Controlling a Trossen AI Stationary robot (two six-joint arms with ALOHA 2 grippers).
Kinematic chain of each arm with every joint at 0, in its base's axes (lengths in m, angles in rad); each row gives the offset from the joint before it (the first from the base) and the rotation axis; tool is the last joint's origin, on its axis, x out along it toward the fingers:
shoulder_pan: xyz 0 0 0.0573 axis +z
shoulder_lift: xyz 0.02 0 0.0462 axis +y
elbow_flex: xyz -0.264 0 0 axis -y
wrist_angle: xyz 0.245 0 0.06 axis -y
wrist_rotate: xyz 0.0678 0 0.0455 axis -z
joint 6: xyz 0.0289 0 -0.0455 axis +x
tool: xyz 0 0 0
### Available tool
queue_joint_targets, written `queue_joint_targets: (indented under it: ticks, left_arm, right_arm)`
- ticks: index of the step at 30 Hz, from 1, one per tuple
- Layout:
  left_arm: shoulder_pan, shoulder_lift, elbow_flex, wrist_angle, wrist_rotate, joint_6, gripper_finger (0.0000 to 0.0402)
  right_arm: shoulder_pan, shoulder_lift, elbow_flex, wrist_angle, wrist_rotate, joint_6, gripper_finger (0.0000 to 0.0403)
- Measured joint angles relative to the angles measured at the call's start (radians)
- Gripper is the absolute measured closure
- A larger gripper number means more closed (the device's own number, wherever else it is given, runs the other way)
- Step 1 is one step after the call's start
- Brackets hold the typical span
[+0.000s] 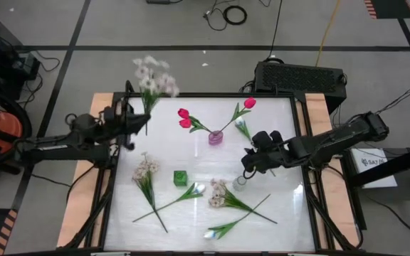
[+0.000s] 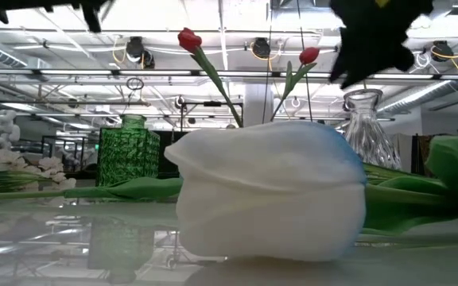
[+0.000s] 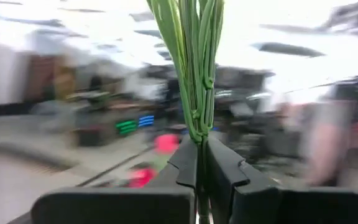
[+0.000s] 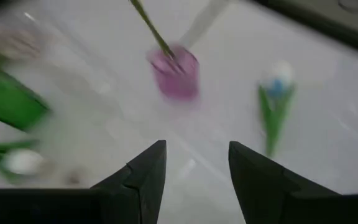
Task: Sort flowers into vase by color
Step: Put the top white flowers into the green vase
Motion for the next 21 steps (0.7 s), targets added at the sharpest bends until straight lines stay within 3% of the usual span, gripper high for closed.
queue_joint_targets:
  ticks: [3, 7, 11, 15, 18, 21]
  left_arm:
    - [-0.079, -0.001, -0.013, 0.080, 0.093, -0.013, 0.0388]
    - [-0.211, 0.024, -0.019, 0.154, 0.104, -0.003, 0.0388]
    - [-0.348, 0.091, -0.020, 0.284, 0.088, 0.053, 0.0388]
    - [-0.466, 0.211, -0.020, 0.475, 0.007, 0.118, 0.0388]
    - [-0.533, 0.321, -0.020, 0.615, -0.044, 0.183, 0.0388]
    - [-0.579, 0.432, -0.020, 0.740, -0.092, 0.253, 0.0388]
  right_arm:
    - [0.042, -0.013, 0.032, 0.129, 0.061, -0.103, 0.0237]
    - [0.096, -0.014, 0.054, 0.476, 0.125, -0.360, 0.0237]
    - [0.142, 0.024, 0.058, 0.931, 0.087, -0.656, 0.0237]
    - [0.178, 0.115, 0.057, 1.254, 0.031, -0.871, 0.0237]
    - [0.182, 0.199, 0.068, 1.399, 0.035, -0.957, 0.0237]
    - [0.161, 0.297, 0.141, 1.400, 0.031, -0.965, 0.0236]
